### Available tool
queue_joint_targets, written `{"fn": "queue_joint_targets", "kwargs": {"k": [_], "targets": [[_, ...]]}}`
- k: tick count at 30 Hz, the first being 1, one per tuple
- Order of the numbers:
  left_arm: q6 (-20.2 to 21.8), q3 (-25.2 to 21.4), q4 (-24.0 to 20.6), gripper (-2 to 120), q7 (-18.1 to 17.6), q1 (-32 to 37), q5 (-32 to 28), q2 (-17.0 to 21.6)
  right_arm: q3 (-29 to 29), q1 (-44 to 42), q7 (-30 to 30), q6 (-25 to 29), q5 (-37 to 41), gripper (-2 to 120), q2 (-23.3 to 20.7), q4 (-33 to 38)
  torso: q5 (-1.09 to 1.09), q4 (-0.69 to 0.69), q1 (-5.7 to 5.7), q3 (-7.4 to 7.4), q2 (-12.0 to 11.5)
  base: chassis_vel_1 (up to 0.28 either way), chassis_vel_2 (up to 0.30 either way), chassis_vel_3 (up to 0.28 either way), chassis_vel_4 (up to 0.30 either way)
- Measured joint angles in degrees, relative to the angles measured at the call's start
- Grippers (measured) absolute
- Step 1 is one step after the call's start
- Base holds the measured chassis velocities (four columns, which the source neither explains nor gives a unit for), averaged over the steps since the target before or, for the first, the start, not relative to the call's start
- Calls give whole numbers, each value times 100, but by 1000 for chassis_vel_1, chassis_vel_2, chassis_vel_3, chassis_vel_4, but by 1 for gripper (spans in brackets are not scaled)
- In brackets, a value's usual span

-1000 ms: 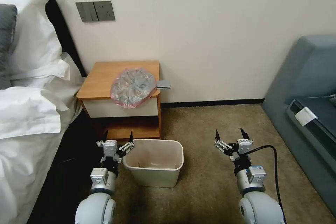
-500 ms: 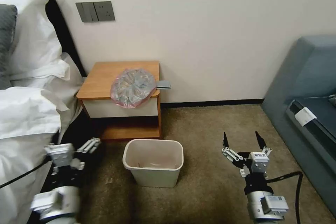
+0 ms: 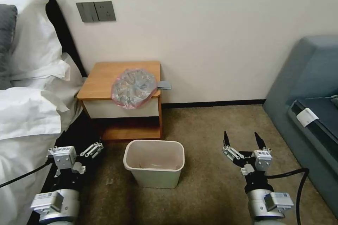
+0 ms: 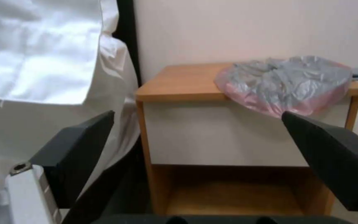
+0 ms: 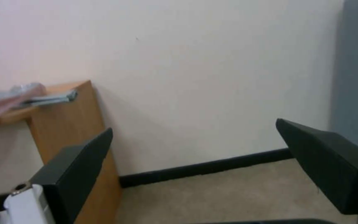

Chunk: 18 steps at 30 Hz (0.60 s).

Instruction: Pick up the garbage bag from the table and place it over the trash can.

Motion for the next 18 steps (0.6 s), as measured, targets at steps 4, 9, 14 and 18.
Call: {"fn": "queue_joint_targets", "kwargs": {"k": [4,9,14,18], "targets": [[15,44,91,100,20,-9,-37,25,-13,164,31,-196,450,100,-108,-39,2,0,0,0,0,0,0,0,0],[6,70,164,100,21,3,-79,41,-101,720,132,-765,1348,100,-305,-127,1,-1,0,0,0,0,0,0,0],[-3,114,165,100,-52,77,-173,189,-343,1702,602,-1551,3527,100,-891,-299,1,1,0,0,0,0,0,0,0],[12,129,146,100,-103,106,-223,280,-510,2149,794,-1722,5243,100,-1241,-489,1,-1,0,1,0,0,0,0,0]]}}
